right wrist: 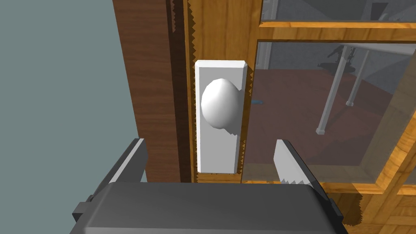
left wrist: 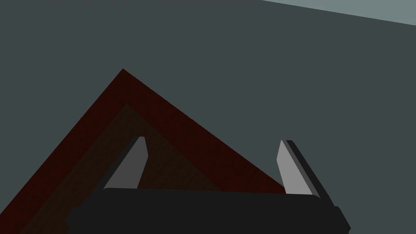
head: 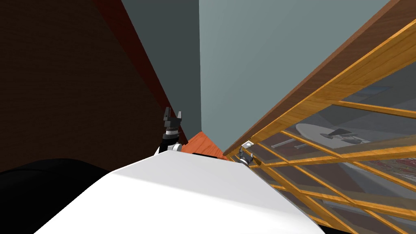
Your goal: Pull the door open
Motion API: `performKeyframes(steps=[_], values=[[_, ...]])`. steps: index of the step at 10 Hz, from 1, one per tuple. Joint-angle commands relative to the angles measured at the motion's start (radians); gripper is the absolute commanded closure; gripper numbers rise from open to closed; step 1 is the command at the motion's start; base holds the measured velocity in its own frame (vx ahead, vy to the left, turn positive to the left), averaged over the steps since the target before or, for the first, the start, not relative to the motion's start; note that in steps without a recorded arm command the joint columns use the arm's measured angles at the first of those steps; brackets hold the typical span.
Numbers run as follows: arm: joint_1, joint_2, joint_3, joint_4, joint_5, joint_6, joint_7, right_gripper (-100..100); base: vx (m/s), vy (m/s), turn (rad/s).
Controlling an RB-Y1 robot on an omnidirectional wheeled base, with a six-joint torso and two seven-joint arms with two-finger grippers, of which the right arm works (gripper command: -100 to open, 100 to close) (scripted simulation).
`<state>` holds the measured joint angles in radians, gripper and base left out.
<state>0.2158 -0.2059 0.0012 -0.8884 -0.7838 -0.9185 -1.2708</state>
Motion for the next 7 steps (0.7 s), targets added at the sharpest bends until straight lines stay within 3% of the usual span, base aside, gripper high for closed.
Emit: performKeyframes(steps=[1, 7], values=[[0.009, -0.022, 0.003, 0.011, 0.000, -0.005, -0.032, -100, 0.108, 0.001, -0.002], [0.034, -0.116, 0.013, 0.072, 0.002, -0.025, -0.158, -100, 0.110, 0.000, -0.006]])
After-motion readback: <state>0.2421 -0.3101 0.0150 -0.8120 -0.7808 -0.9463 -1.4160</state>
